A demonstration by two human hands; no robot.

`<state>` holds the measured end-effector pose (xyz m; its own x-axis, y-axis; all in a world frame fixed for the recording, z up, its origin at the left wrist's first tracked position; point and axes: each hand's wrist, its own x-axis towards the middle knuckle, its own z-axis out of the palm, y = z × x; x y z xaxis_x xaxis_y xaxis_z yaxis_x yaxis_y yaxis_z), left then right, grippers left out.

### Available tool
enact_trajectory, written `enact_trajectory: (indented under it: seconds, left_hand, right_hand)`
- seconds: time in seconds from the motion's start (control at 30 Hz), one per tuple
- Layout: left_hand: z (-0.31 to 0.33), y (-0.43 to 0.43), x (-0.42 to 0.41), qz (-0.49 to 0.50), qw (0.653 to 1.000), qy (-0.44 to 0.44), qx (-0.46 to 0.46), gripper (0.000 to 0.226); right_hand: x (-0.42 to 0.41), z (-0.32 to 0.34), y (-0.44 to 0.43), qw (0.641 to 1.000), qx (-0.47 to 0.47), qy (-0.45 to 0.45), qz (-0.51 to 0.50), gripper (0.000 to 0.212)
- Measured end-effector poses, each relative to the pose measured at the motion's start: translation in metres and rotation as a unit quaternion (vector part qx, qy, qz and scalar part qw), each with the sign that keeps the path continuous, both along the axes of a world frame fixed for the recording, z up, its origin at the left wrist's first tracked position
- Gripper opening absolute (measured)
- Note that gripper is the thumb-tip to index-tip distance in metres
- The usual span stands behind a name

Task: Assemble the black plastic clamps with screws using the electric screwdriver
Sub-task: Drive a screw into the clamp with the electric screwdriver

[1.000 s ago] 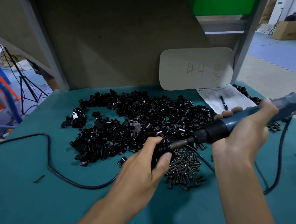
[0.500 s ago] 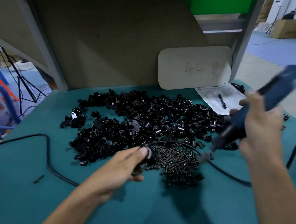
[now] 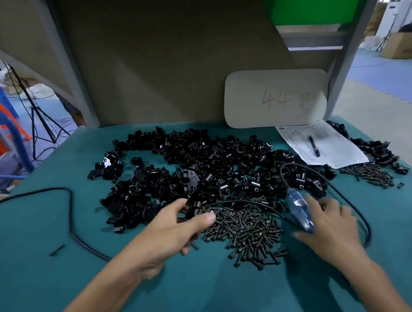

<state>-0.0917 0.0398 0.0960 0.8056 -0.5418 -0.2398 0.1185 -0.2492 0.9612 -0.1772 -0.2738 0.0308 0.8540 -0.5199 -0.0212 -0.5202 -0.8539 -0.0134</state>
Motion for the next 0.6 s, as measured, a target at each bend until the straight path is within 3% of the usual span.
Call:
enact_trajectory:
  seconds: [0.03,0.07,0.17,0.23,0.33,0.47,0.6]
  left_hand:
    - [0.001,-0.001,0.0,-0.014,0.999,-0.039,0.019,0.026]
    - [0.004,-0.002,0.0,-0.023,0.996,-0.079,0.038,0.018]
    - [0.004,-0.005,0.004,-0.03,0.973,-0.199,0.11,0.065]
    - [0.0,-0.006,0.006,-0.03,0.952,-0.265,0.152,0.075]
    - [-0.002,-0.005,0.006,-0.022,0.932,-0.317,0.175,0.063]
    - [-0.002,-0.003,0.003,-0.022,0.917,-0.354,0.181,0.063]
    - [-0.001,-0.003,0.003,-0.013,0.918,-0.348,0.191,0.059]
  right_hand:
    - [0.005,0.003,0.009,0.999,0.025,-0.029,0.024,0.089]
    - [0.011,0.004,0.02,0.995,0.055,-0.063,0.057,0.08]
    - [0.027,0.001,0.054,0.963,0.148,-0.137,0.176,0.052]
    - [0.04,-0.007,0.073,0.947,0.159,-0.126,0.25,0.045]
    - [0.058,-0.022,0.091,0.957,0.144,-0.077,0.238,0.045]
    - [0.065,-0.032,0.095,0.966,0.097,-0.096,0.222,0.034]
    - [0.069,-0.026,0.098,0.969,0.107,-0.095,0.203,0.023]
